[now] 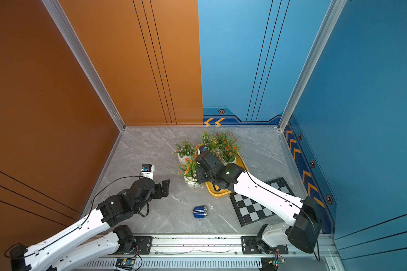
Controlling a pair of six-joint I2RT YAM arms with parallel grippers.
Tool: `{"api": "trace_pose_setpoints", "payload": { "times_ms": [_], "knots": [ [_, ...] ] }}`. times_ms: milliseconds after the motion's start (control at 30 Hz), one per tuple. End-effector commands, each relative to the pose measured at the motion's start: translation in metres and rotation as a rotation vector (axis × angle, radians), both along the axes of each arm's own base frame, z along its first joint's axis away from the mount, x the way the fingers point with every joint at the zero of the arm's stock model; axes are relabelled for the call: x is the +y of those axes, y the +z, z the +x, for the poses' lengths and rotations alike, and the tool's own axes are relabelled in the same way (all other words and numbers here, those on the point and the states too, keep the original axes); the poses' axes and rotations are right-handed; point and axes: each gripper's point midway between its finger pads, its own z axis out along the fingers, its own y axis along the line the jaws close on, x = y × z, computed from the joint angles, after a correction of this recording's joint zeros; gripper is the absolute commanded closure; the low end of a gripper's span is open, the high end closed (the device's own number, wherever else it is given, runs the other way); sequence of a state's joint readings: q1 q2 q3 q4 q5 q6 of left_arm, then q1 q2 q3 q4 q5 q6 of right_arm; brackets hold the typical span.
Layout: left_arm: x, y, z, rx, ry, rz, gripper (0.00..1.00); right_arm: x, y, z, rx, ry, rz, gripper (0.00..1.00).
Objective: Put the potted gypsophila into the storage box
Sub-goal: Place the baby's breath potted plant at the storage box.
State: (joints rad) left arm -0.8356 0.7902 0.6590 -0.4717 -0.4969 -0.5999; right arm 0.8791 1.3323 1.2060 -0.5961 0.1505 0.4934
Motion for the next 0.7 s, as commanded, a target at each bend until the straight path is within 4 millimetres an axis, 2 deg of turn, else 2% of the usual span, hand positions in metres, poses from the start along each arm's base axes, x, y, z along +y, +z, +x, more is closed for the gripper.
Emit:
{"api": "trace_pose_setpoints", "payload": {
  "times_ms": [0,167,233,367,500,667],
  "knots": [
    [-0.016,0.016,0.006,-0.033,-0.025,-0.027,0.02,-0.035,0.031,0.005,-0.08,-0.085,0.057,1.0],
    [-0.036,0.022,0.014,-0.043,-0.059,-0.012,0.02,-0.096,0.04,0.001,-0.109,-0.207,0.055,1.0],
    [-0.045,0.025,0.017,-0.052,-0.08,-0.018,0.02,-0.127,0.039,0.004,-0.11,-0.286,0.05,1.0],
    [-0.062,0.029,0.024,-0.064,-0.11,-0.042,0.02,-0.164,0.033,0.005,-0.097,-0.374,0.067,1.0],
    [-0.071,0.03,0.031,-0.062,-0.115,-0.028,0.02,-0.186,0.012,0.012,-0.04,-0.435,0.058,1.0],
    [-0.082,0.031,0.04,-0.06,-0.126,0.0,0.02,-0.187,-0.018,0.03,0.026,-0.446,0.07,1.0]
  ]
}}
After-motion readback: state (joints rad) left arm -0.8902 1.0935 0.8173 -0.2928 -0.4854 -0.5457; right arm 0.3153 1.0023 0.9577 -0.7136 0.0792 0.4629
